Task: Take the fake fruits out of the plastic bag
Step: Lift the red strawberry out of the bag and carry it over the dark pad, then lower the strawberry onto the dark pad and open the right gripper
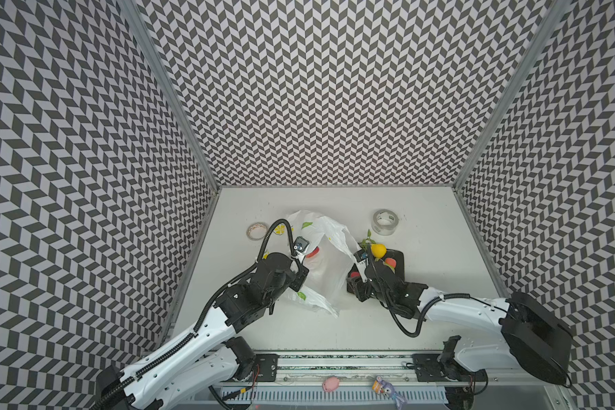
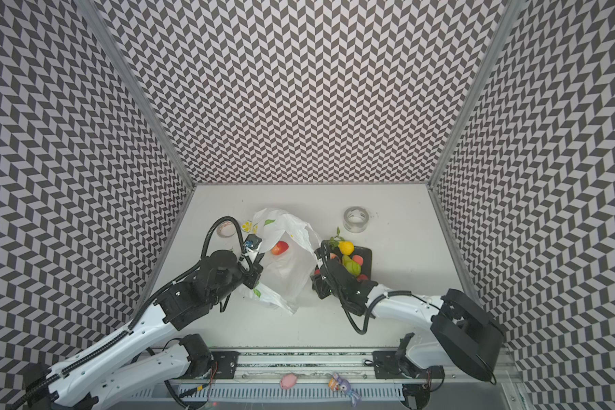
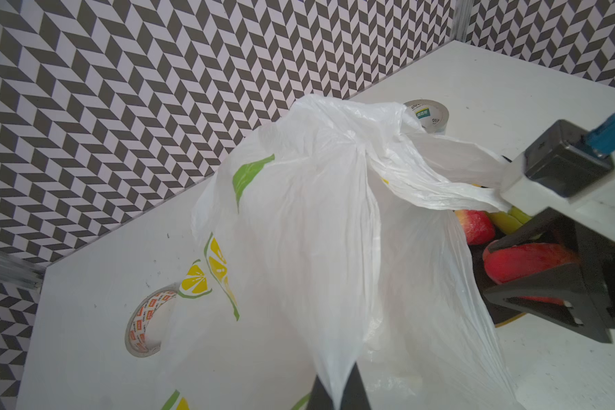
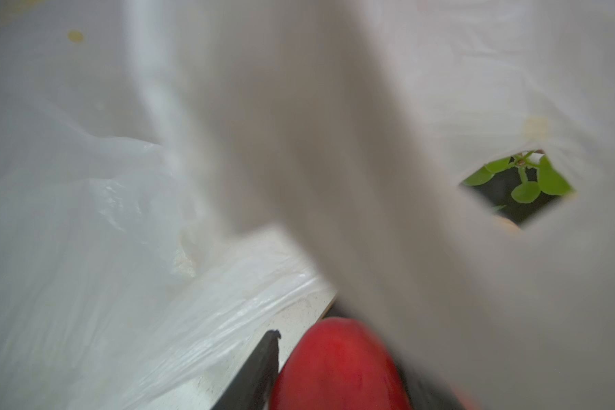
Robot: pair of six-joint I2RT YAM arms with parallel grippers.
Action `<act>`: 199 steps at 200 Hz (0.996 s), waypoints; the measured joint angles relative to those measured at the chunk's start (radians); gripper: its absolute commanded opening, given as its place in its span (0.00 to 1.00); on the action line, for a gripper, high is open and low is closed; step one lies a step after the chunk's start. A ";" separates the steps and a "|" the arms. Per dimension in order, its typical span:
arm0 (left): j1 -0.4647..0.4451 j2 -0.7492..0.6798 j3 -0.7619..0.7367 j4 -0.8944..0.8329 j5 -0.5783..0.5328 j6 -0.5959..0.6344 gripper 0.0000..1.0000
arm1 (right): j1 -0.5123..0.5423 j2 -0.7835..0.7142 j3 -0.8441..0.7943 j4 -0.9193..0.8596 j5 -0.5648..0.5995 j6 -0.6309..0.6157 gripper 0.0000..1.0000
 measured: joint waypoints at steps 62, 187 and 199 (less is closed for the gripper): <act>0.008 0.000 0.000 0.001 -0.029 0.006 0.00 | 0.002 0.095 -0.013 0.088 0.064 -0.003 0.23; 0.010 -0.016 0.000 0.000 -0.032 0.021 0.00 | 0.004 0.077 -0.065 0.133 0.113 -0.010 0.65; 0.011 -0.016 0.000 0.000 -0.034 0.023 0.00 | 0.005 0.048 -0.074 0.132 0.112 -0.010 0.67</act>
